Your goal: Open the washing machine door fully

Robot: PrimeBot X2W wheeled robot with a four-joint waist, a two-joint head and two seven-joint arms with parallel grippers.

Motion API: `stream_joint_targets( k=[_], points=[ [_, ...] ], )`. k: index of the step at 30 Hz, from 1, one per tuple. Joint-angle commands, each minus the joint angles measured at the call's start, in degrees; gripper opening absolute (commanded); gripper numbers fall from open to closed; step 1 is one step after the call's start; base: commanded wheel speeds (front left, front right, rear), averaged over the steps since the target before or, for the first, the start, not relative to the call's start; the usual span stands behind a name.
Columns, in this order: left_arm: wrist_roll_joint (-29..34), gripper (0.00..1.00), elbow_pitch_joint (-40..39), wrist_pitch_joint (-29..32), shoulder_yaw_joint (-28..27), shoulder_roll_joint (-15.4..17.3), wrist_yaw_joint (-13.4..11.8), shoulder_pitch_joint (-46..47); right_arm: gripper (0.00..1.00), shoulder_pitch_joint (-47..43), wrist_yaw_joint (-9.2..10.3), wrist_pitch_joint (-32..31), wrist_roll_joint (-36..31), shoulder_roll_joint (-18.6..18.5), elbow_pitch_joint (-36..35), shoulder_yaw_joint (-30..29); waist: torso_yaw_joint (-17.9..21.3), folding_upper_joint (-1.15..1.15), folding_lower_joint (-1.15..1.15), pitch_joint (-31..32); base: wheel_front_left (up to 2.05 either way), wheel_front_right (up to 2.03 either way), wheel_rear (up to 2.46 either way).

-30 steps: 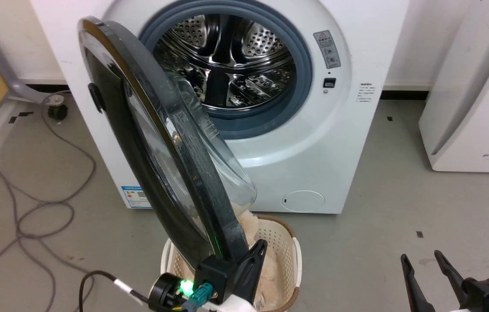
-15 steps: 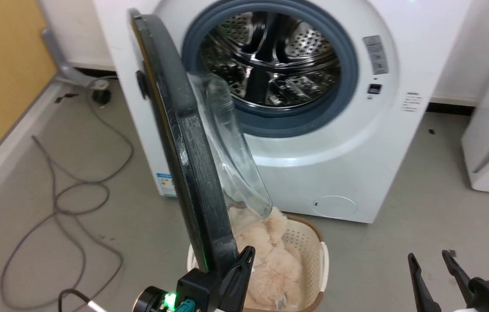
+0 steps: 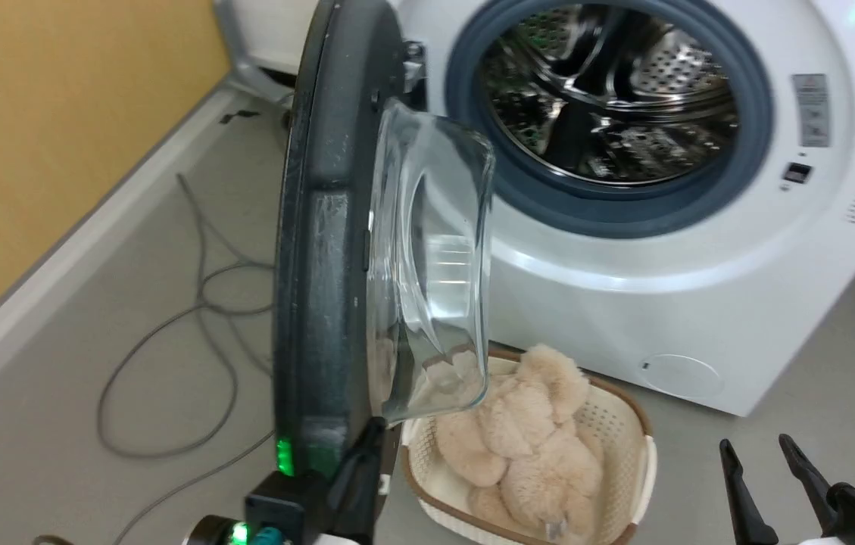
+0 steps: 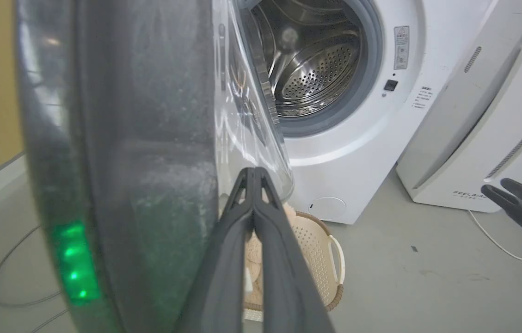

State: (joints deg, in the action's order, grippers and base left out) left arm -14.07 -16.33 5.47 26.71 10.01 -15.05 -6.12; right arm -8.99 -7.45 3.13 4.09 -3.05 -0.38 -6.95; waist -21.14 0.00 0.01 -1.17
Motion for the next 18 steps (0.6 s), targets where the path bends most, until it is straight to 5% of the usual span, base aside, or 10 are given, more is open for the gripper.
stream_joint_targets(
  k=[1,9,18],
  points=[
    [-0.62,0.00,0.40,-0.75,-1.35,0.31,-0.59,-0.77,1.00,0.57,-0.03,0.20,-0.16,0.17,-0.17,-0.08,-2.08,0.00,-0.01,-0.57,0.00,0.00,0.00],
    [-2.78,0.00,5.09,-5.46,-8.40,2.27,-1.78,0.52,1.00,1.32,-0.03,-0.11,-0.43,0.17,-0.42,-0.02,-4.11,0.00,-0.01,-0.85,0.00,0.00,0.00],
    [-8.66,0.00,15.92,-12.94,-19.58,5.90,-0.42,5.44,1.00,1.39,-0.03,-0.88,-0.59,0.17,-0.50,0.45,-3.03,0.00,-0.01,-1.27,0.00,0.00,0.00]
  ],
)
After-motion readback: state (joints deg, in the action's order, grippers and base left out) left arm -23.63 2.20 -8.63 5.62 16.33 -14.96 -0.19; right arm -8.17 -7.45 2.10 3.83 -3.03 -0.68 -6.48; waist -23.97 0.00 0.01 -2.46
